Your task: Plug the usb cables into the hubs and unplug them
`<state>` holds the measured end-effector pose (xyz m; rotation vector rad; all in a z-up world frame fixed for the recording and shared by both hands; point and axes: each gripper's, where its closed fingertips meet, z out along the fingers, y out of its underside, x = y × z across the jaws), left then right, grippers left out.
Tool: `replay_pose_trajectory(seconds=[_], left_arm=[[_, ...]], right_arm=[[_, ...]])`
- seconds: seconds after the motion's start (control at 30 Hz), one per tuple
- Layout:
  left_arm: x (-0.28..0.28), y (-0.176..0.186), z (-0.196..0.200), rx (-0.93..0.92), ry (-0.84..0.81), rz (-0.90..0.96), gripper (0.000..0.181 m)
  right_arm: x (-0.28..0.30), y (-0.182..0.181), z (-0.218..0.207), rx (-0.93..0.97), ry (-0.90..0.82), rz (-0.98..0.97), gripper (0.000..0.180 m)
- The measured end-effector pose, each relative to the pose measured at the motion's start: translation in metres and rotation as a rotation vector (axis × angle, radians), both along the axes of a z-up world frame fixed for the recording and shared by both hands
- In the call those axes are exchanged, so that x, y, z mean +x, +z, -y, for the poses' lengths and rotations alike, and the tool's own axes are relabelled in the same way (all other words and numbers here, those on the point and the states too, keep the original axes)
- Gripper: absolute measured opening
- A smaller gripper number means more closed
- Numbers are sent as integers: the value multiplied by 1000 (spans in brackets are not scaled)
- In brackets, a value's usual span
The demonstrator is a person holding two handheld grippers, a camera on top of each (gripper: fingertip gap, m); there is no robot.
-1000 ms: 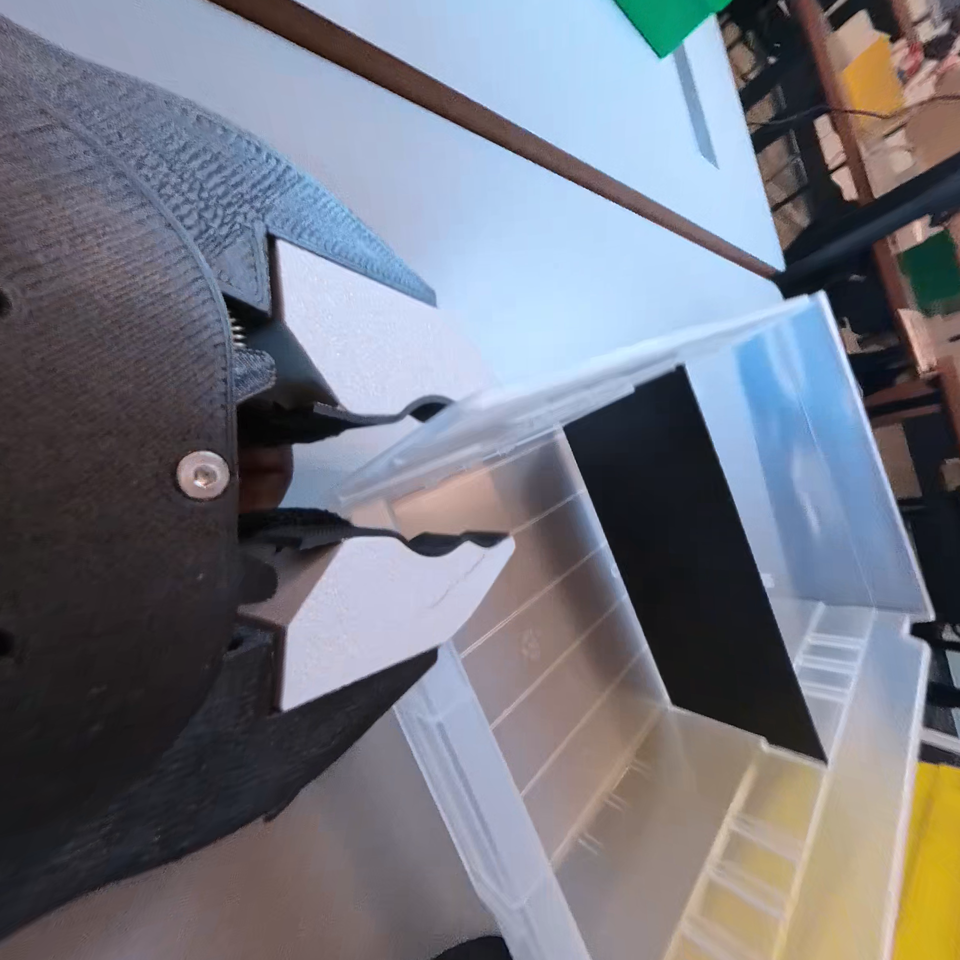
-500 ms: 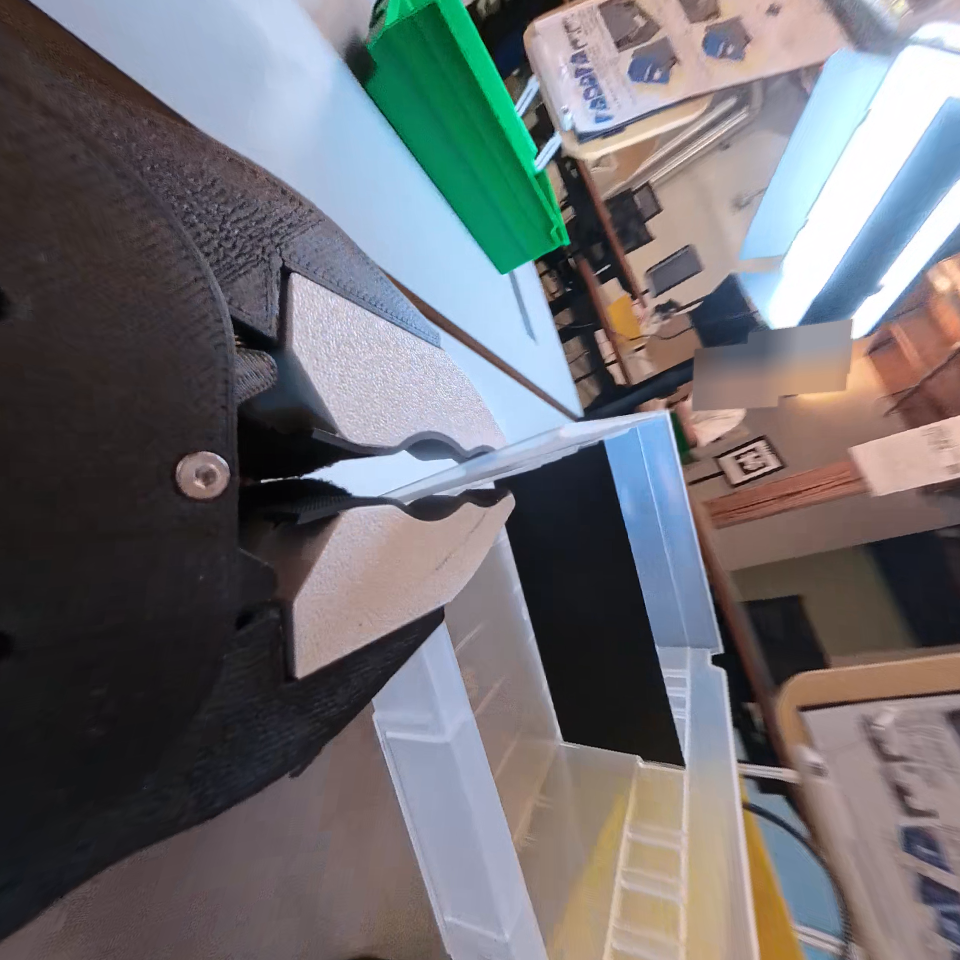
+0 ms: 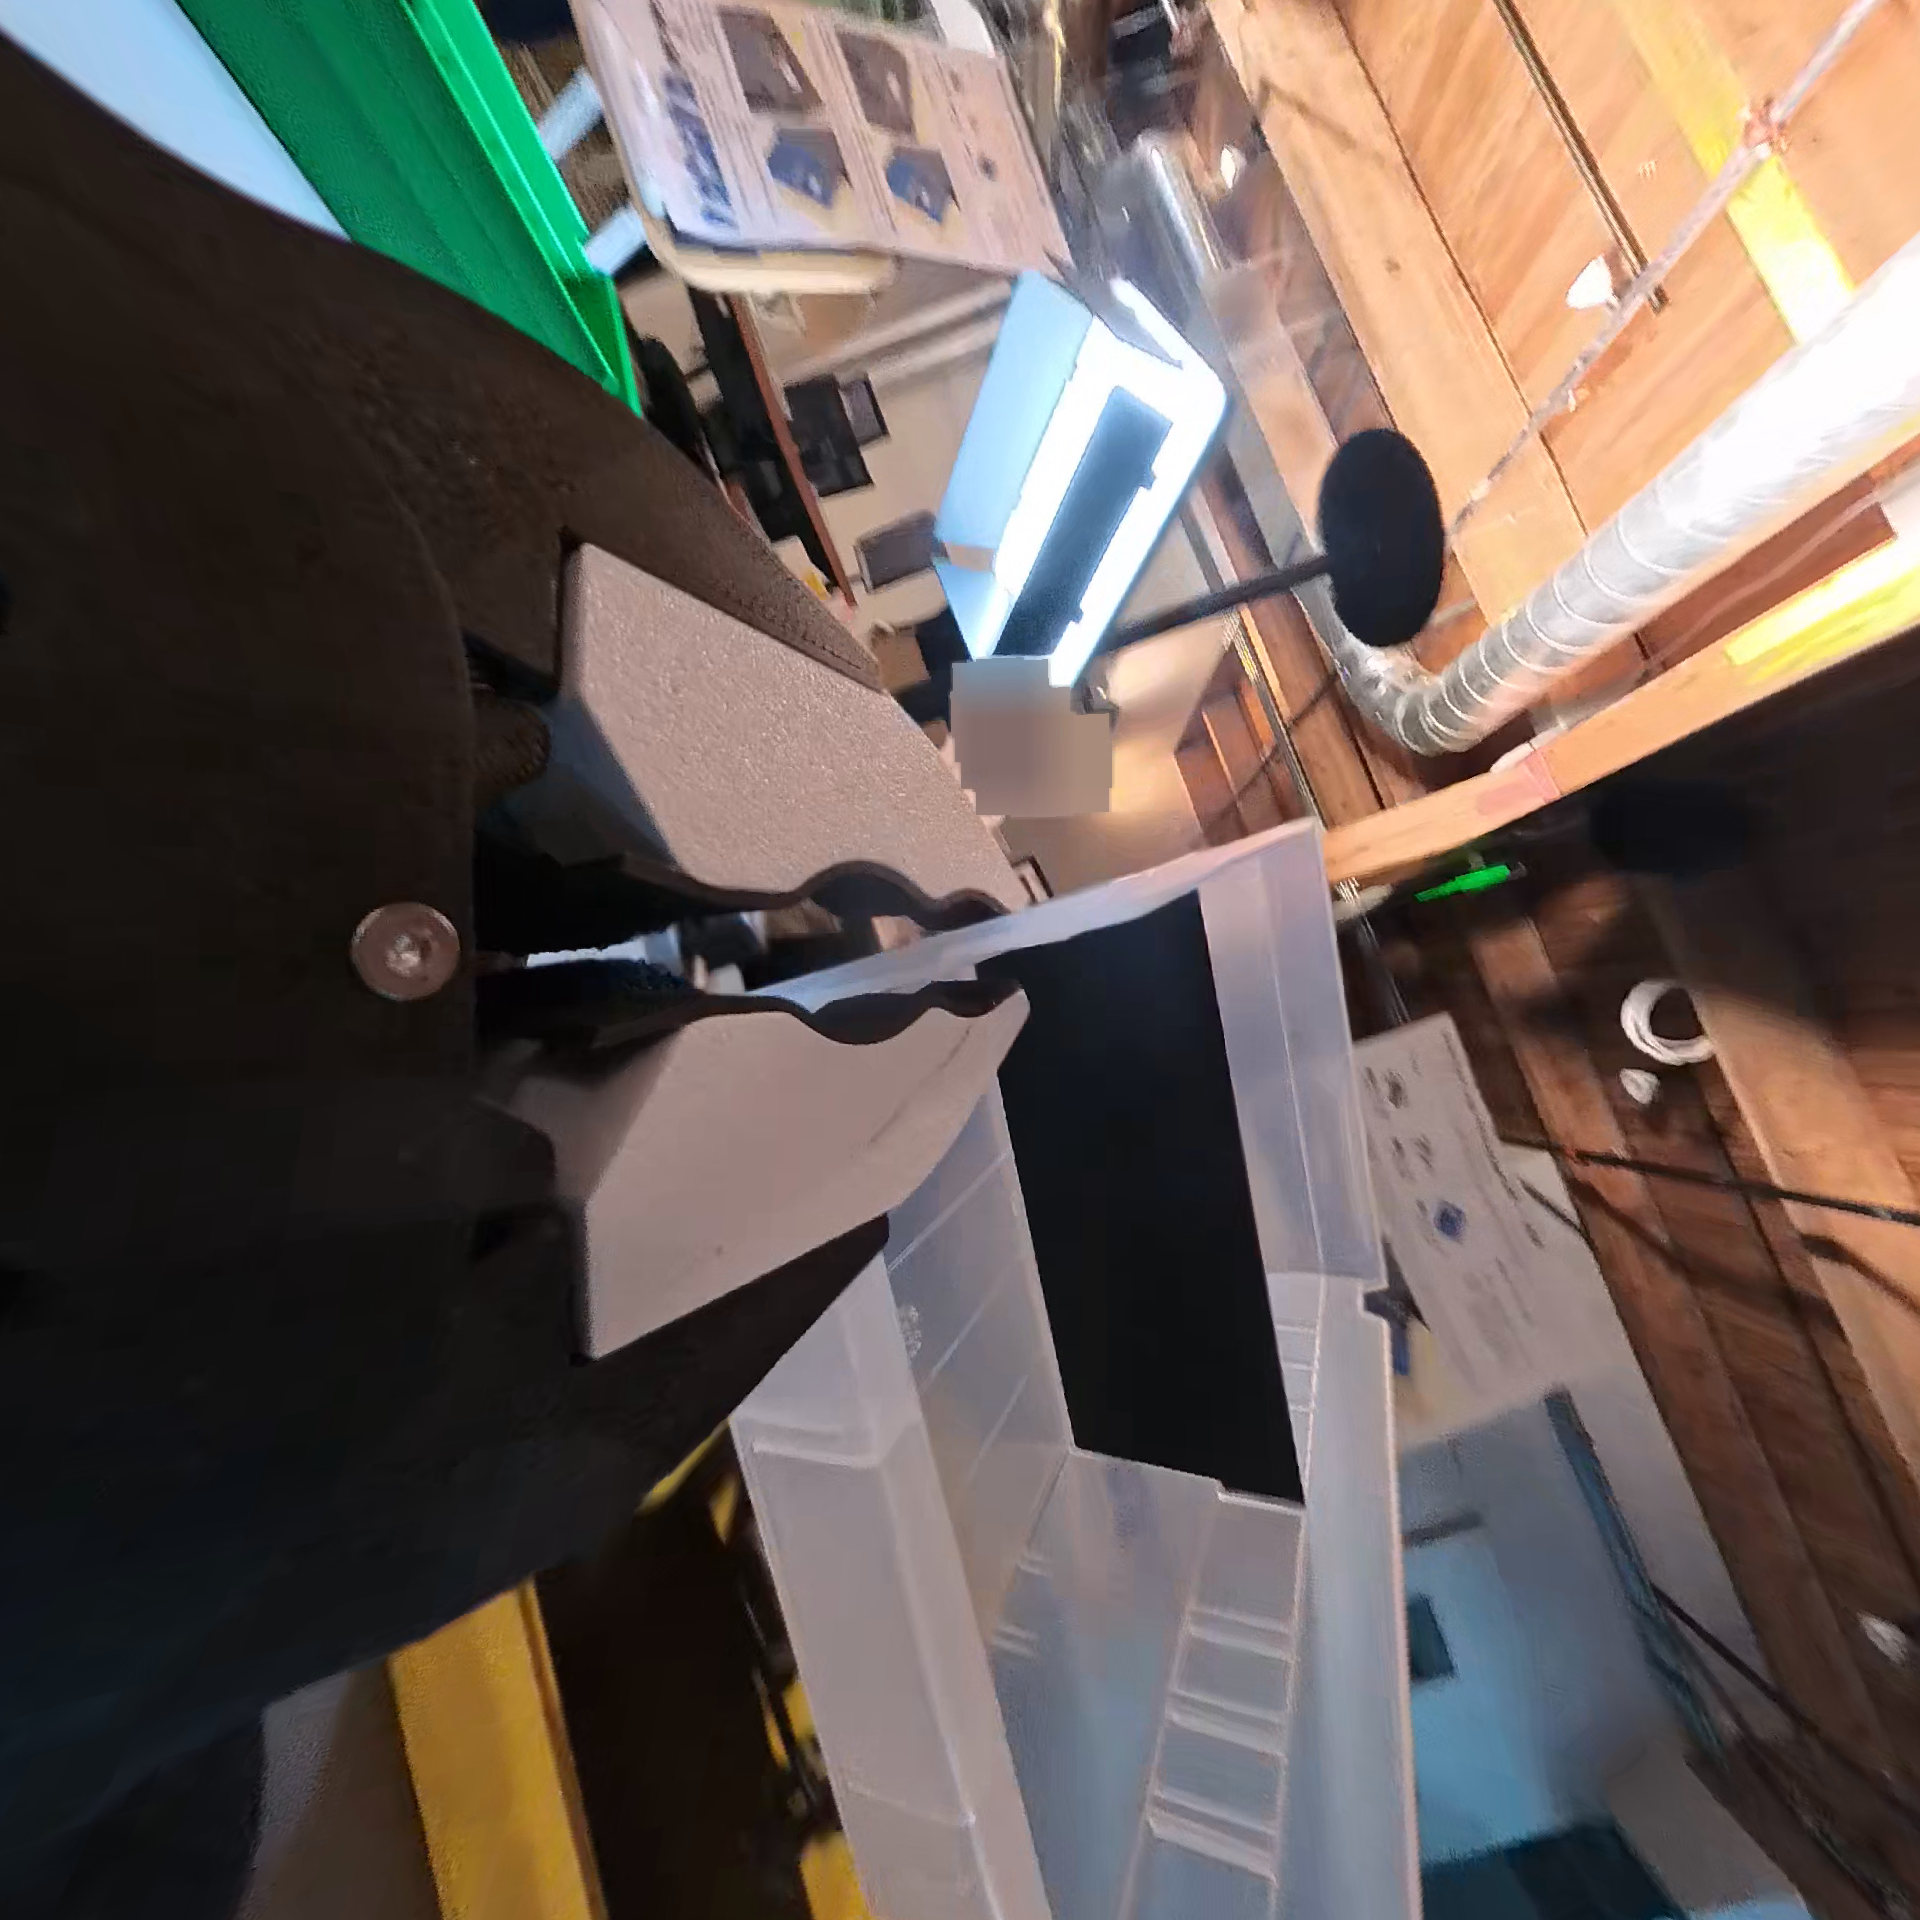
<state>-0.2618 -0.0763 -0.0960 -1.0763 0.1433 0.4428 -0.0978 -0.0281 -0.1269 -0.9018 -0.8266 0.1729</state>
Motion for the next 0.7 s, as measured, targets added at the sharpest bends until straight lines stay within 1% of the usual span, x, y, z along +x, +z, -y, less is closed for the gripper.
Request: replay_pose_trajectory(seconds=[0.17, 0.27, 0.33, 0.43, 0.5, 0.6, 0.7], left_arm=[[85, 19, -37, -16, -189, -6, 11], [147, 16, -66, -66, -291, -19, 12], [190, 9, -83, -119, -355, -42, 13], [249, -12, -108, -223, -461, -37, 15], [280, -30, -122, -297, -506, -27, 14], [314, -57, -141, -390, -531, -27, 13], [334, -83, -151, -465, -522, -46, 13]], right_arm=[[90, 23, -12, 13, -170, -76, 12], [155, 26, -23, -14, -298, -117, 11], [197, 22, -30, -60, -369, -116, 11], [255, 11, -40, -119, -466, -112, 11], [285, -3, -46, -168, -525, -108, 10], [316, -29, -58, -243, -575, -103, 11], [339, -59, -72, -329, -591, -125, 11]])
